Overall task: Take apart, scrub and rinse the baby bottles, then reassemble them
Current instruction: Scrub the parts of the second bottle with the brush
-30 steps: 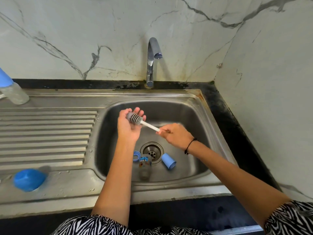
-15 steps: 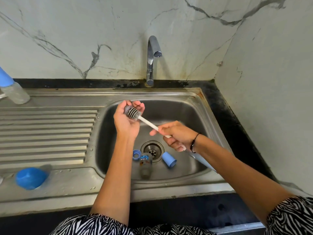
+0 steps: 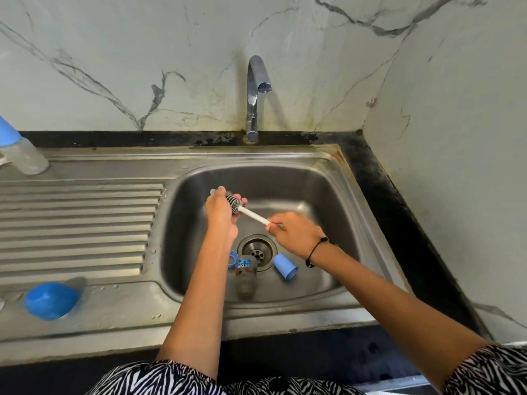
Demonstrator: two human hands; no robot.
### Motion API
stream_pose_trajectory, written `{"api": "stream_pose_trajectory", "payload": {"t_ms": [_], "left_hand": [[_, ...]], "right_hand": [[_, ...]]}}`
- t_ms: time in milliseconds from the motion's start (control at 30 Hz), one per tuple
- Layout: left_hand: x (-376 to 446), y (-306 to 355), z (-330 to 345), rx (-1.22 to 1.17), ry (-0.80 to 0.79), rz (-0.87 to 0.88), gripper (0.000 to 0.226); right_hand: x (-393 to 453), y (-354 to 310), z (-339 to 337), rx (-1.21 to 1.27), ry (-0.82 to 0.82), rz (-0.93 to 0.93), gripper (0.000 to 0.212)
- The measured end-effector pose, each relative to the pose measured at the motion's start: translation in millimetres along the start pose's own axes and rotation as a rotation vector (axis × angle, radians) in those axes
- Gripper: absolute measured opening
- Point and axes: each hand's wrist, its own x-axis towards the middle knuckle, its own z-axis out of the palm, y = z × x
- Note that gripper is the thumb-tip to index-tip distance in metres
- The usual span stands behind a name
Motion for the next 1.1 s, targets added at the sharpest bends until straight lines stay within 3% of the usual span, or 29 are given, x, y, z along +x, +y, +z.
{"api": "stream_pose_trajectory", "payload": {"t_ms": [100, 167, 267, 400, 533, 733, 833, 967, 1100], "left_hand": [[1.6, -3.8, -4.2, -0.103, 0.004, 0.008, 0.020], [1.9, -4.8, -2.7, -0.174, -0.009, 0.034, 0.019], [2.4, -7.8, 2.4, -0.273, -0.034, 0.056, 0.021], [12.5, -11.8, 2.2, -0.236, 0.092, 0.129, 0.016], [44.6, -19.6, -20.1, 0.215, 0.212, 0.158, 0.019], [81.6, -55.3, -44.1, 0.916, 0.102, 0.077, 0.030], [98.5, -66.0, -45.8, 1.281, 0.080, 0.068, 0.019], [116.7, -78.9, -46.3, 1.582, 0.056, 0.087, 0.028], [127.1, -89.0, -45.1, 1.730, 0.017, 0.127, 0.031]], "right_hand": [[3.2, 4.8, -3.2, 0.536, -0.157, 0.188, 0.022], [1.0, 11.3, -6.1, 0.753, -0.322, 0.277, 0.024], [-0.7, 20.1, -6.1, 0.913, -0.495, 0.305, 0.030], [1.4, 25.4, 3.0, 0.892, -0.446, 0.330, 0.029], [14.7, 36.3, 14.7, 0.752, -0.261, 0.359, 0.023], [37.8, 52.9, 22.3, 0.737, -0.211, 0.434, 0.022], [50.9, 56.5, 30.7, 0.724, -0.214, 0.483, 0.022], [67.5, 60.9, 42.3, 0.610, -0.251, 0.501, 0.024], [87.0, 67.5, 59.1, 0.503, -0.276, 0.509, 0.027]]}}
